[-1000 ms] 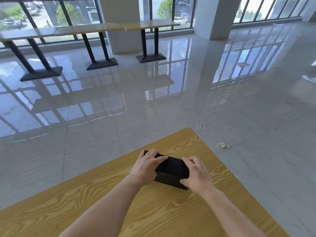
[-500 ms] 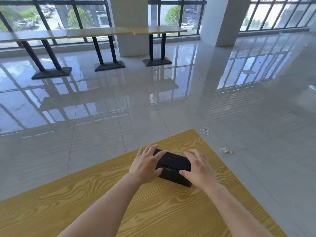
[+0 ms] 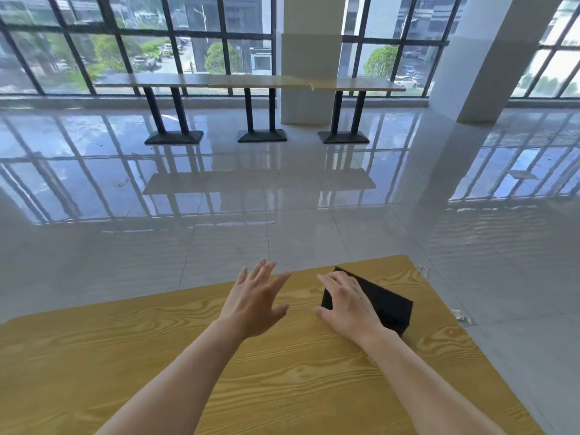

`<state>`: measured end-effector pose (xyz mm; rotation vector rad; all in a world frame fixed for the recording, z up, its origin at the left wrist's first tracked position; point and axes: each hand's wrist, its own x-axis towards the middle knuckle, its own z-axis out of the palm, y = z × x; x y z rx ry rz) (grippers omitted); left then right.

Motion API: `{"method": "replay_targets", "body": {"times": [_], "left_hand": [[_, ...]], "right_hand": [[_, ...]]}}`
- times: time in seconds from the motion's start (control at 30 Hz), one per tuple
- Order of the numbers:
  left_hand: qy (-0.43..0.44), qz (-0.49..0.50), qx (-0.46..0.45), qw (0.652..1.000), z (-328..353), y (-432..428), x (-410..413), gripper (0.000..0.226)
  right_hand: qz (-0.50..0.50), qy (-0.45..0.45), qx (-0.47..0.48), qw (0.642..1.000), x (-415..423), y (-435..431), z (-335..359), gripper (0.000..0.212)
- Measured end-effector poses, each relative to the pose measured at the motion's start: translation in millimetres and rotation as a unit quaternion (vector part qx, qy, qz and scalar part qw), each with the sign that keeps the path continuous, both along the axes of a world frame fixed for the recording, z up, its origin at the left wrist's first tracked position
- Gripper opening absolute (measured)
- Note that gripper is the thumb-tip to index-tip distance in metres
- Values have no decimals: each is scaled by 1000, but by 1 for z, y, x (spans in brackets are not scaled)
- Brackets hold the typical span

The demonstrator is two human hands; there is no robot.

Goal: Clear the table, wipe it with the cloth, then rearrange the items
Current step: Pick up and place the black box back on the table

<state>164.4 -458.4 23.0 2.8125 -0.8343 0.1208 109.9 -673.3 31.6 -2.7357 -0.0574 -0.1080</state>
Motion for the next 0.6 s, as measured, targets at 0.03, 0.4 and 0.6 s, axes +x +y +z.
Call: {"method": "replay_targets", "body": {"times": [0.03,0.4,0.6], "left_hand": [[-6,8,-2,1000,2,16,-5,67],[-56,103,-5,993,20,225,-76,67],[-63,157,4,986,22,338,-120,67]], "right_hand": [[12,0,0,1000,0,15,3,72],[113,-25,-16,993,-18,216,30,66],[153,-37,-14,987,-32,325,39,66]]}}
